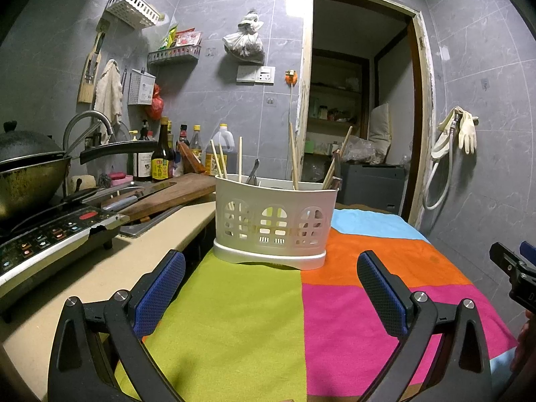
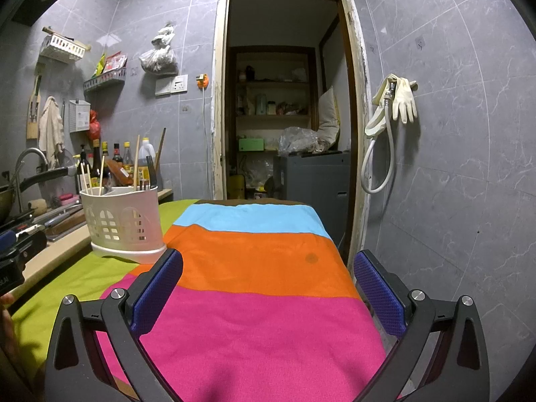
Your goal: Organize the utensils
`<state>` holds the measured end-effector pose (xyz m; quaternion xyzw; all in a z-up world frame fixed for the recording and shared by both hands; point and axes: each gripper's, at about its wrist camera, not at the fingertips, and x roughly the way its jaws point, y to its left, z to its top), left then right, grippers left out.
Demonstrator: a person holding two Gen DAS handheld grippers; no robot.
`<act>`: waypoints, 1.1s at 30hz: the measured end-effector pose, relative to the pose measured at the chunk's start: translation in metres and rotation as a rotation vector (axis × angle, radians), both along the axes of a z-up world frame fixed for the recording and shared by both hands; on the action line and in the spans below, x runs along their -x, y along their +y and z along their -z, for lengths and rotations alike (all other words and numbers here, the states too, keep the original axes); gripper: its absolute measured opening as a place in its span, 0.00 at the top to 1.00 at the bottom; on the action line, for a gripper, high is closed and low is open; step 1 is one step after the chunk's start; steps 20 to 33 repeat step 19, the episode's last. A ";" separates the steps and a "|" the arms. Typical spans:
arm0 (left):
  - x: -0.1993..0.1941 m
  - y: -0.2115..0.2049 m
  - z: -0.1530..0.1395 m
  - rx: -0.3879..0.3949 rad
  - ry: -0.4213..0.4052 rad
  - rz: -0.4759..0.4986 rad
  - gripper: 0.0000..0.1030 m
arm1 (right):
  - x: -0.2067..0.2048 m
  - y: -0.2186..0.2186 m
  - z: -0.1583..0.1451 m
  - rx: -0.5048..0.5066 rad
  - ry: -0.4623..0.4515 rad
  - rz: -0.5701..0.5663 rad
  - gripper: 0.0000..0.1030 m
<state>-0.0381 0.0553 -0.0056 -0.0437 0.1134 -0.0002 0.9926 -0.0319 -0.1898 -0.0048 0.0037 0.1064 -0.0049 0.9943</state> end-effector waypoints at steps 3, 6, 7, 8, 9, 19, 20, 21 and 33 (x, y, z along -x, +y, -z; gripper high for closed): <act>0.000 0.000 0.004 -0.001 -0.002 0.009 0.02 | 0.000 0.000 0.000 0.000 0.001 0.000 0.00; 0.001 0.001 0.006 0.000 -0.012 0.017 0.02 | 0.000 0.001 0.002 0.001 0.003 0.000 0.00; 0.003 0.001 0.006 0.001 -0.019 0.017 0.02 | 0.001 0.002 0.002 0.001 0.002 0.001 0.00; 0.004 0.001 0.006 -0.001 -0.022 0.015 0.02 | 0.000 0.001 0.002 0.000 0.003 0.001 0.00; 0.005 0.001 0.006 -0.004 -0.024 0.012 0.02 | 0.000 0.001 0.002 0.000 0.004 0.001 0.00; 0.004 0.002 0.003 -0.006 -0.014 0.005 0.02 | -0.001 0.001 0.003 -0.002 0.006 0.000 0.00; 0.004 0.002 0.003 -0.006 -0.014 0.005 0.02 | -0.001 0.001 0.003 -0.002 0.006 0.000 0.00; 0.004 0.002 0.003 -0.006 -0.014 0.005 0.02 | -0.001 0.001 0.003 -0.002 0.006 0.000 0.00; 0.004 0.002 0.003 -0.006 -0.014 0.005 0.02 | -0.001 0.001 0.003 -0.002 0.006 0.000 0.00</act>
